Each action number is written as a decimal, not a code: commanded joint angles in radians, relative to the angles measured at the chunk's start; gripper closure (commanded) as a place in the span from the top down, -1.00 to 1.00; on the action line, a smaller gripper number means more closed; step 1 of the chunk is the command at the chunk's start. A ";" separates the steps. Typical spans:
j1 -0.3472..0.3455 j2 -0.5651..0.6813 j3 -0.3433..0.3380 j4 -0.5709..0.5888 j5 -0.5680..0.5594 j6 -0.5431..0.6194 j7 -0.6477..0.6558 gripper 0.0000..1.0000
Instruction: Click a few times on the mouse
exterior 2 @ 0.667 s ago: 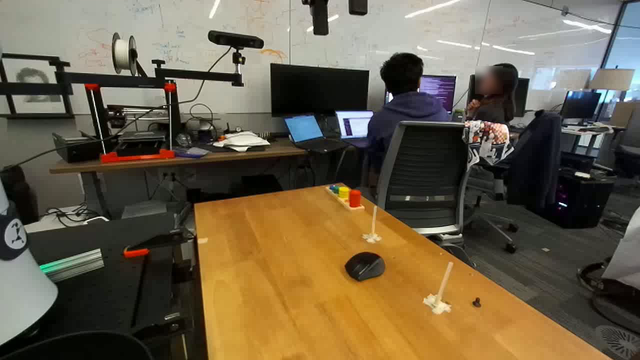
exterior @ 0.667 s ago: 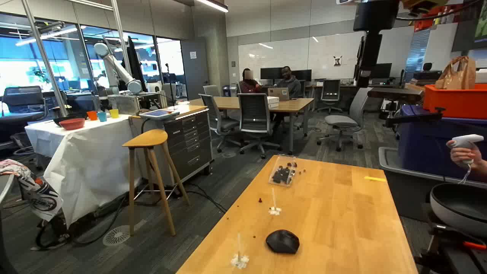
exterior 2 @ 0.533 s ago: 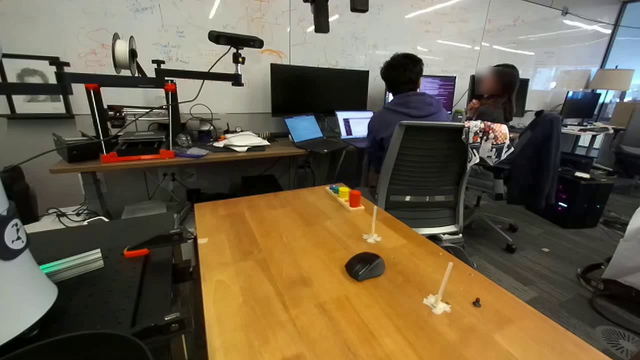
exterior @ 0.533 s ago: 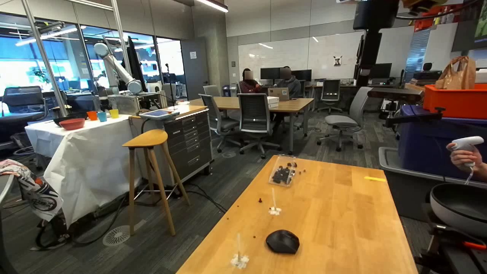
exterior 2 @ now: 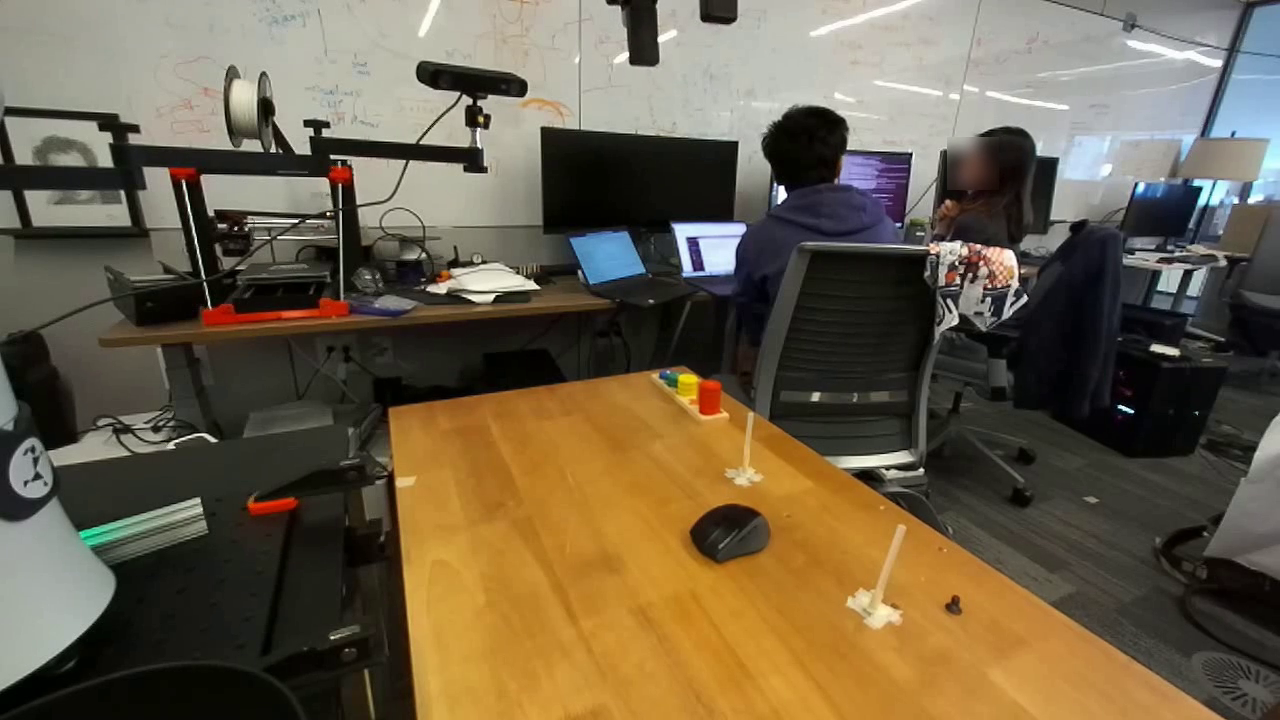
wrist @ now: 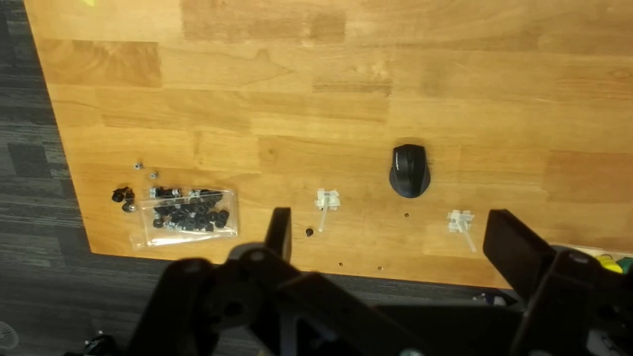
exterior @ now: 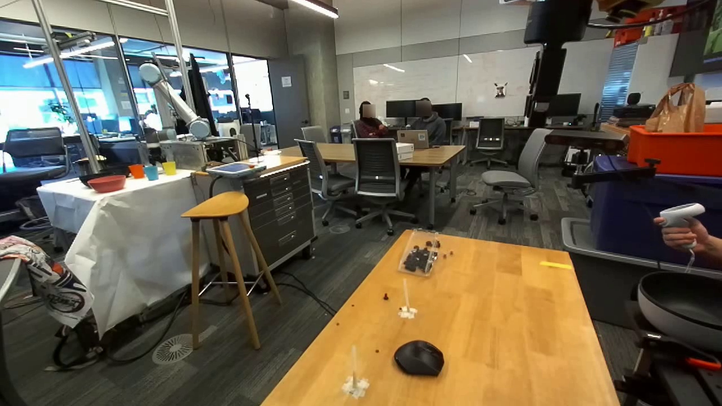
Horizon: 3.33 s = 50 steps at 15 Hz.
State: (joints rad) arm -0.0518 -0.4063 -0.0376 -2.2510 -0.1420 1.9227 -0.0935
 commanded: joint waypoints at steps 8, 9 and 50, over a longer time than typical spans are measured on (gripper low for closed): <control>-0.003 0.021 -0.027 -0.013 0.004 0.113 0.008 0.27; 0.001 0.027 -0.024 -0.019 0.005 0.134 0.004 0.26; 0.201 0.994 -0.032 0.296 -0.302 0.388 0.342 -0.99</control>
State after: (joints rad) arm 0.1003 0.5131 -0.0461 -2.0408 -0.4275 2.3476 0.2194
